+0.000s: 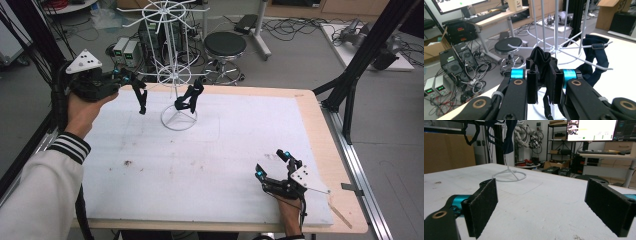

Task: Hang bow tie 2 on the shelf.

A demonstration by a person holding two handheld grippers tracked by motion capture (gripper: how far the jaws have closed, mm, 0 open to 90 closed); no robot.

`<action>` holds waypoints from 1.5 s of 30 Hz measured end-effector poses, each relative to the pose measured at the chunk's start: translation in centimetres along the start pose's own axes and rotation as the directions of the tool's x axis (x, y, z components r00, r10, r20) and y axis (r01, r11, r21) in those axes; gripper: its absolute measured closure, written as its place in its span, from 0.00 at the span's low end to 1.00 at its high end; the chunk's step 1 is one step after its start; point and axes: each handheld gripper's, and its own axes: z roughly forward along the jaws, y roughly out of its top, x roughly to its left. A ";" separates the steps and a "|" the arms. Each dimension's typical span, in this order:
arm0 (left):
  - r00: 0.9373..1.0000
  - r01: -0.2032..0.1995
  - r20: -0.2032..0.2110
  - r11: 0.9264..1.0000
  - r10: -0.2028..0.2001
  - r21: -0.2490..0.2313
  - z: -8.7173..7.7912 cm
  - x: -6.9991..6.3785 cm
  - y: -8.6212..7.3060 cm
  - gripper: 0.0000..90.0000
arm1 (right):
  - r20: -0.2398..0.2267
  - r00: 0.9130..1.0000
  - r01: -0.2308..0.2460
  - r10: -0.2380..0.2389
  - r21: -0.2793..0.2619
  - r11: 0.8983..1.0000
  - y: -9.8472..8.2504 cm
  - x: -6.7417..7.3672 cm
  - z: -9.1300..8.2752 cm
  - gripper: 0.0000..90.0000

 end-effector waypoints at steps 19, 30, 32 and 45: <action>0.999 -0.016 0.029 1.000 0.016 0.013 2.7 -1.3 1.1 0.89 | 0.008 1.000 -0.014 0.014 -0.016 1.000 -0.1 -0.2 -0.2 0.12; 1.000 -0.013 0.029 0.999 0.011 0.044 4.1 -1.9 0.5 0.89 | 0.008 1.000 -0.018 0.018 -0.014 1.000 -0.1 -0.2 -0.2 0.12; 1.000 -0.002 0.023 0.999 0.000 0.045 4.4 -2.0 0.2 0.89 | 0.009 1.000 -0.016 0.016 -0.013 1.000 -0.1 -0.2 -0.2 0.12; 1.000 0.017 0.024 0.997 -0.019 0.072 5.4 -2.4 -0.2 0.87 | 0.013 1.000 -0.012 0.012 -0.013 1.000 -0.1 -0.2 -0.2 0.12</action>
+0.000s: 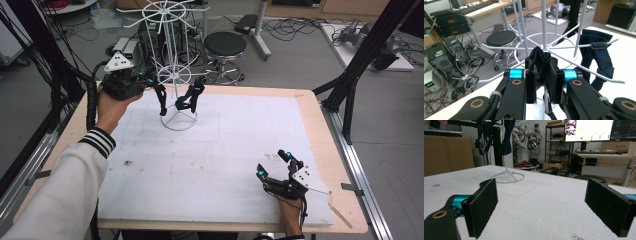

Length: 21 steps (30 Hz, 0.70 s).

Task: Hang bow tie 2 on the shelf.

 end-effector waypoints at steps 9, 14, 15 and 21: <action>0.998 0.051 0.028 0.999 -0.051 0.014 0.1 0.2 -0.3 0.69 | 0.007 1.000 -0.006 0.006 -0.001 1.000 0.0 0.0 0.0 0.12; 0.992 0.103 0.070 0.993 -0.108 0.064 0.4 0.4 -0.5 0.36 | 0.006 1.000 -0.006 0.006 0.000 1.000 0.0 0.0 0.0 0.12; 0.991 0.108 0.077 0.992 -0.113 0.068 0.4 0.5 -0.5 0.32 | 0.007 1.000 -0.007 0.007 0.002 1.000 0.0 0.0 0.0 0.12; 0.988 0.113 0.102 0.993 -0.117 0.039 -0.1 0.6 -0.5 0.16 | 0.006 1.000 -0.005 0.005 0.004 1.000 0.0 0.0 0.0 0.12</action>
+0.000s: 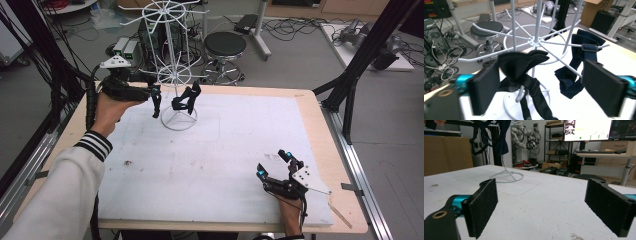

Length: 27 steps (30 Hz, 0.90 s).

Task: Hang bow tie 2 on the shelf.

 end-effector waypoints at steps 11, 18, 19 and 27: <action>0.998 -0.070 -0.006 0.984 0.070 -0.163 -2.6 0.1 0.0 0.07 | 0.001 1.000 0.009 -0.009 -0.001 1.000 0.0 0.0 0.0 0.12; 0.995 -0.095 0.012 0.967 0.100 -0.236 -4.7 -0.9 -2.1 0.07 | 0.001 1.000 0.006 -0.006 0.005 1.000 0.0 0.1 0.0 0.12; 0.994 -0.098 0.019 0.965 0.105 -0.242 -4.9 -1.0 -2.5 0.07 | 0.002 1.000 0.007 -0.007 0.005 1.000 0.0 0.0 0.0 0.12; 0.988 -0.134 0.023 0.933 0.150 -0.334 -6.7 -3.0 -8.1 0.07 | 0.001 1.000 0.002 -0.002 0.003 1.000 0.0 0.0 0.0 0.12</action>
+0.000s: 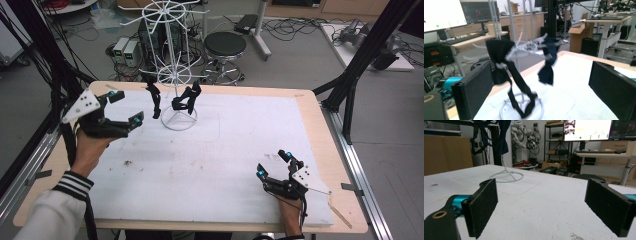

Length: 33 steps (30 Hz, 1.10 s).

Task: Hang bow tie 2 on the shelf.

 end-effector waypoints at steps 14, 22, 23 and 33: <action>0.998 0.055 -0.041 0.997 -0.057 -0.053 -2.9 -3.3 -8.6 0.07 | 0.004 1.000 0.005 -0.005 -0.002 1.000 0.0 0.1 -0.1 0.12; 0.993 0.088 -0.075 0.995 -0.092 -0.056 -4.0 -3.7 -12.6 0.07 | 0.004 1.000 0.002 -0.002 0.000 1.000 0.0 0.1 -0.1 0.12; 0.992 0.099 -0.078 0.993 -0.103 -0.057 -4.1 -3.6 -13.0 0.07 | 0.004 1.000 0.001 -0.001 -0.001 1.000 0.0 0.1 -0.1 0.12; 0.989 0.119 -0.086 0.990 -0.125 -0.071 -4.2 -3.6 -13.7 0.07 | 0.002 1.000 0.002 -0.002 0.003 1.000 0.0 0.1 0.0 0.12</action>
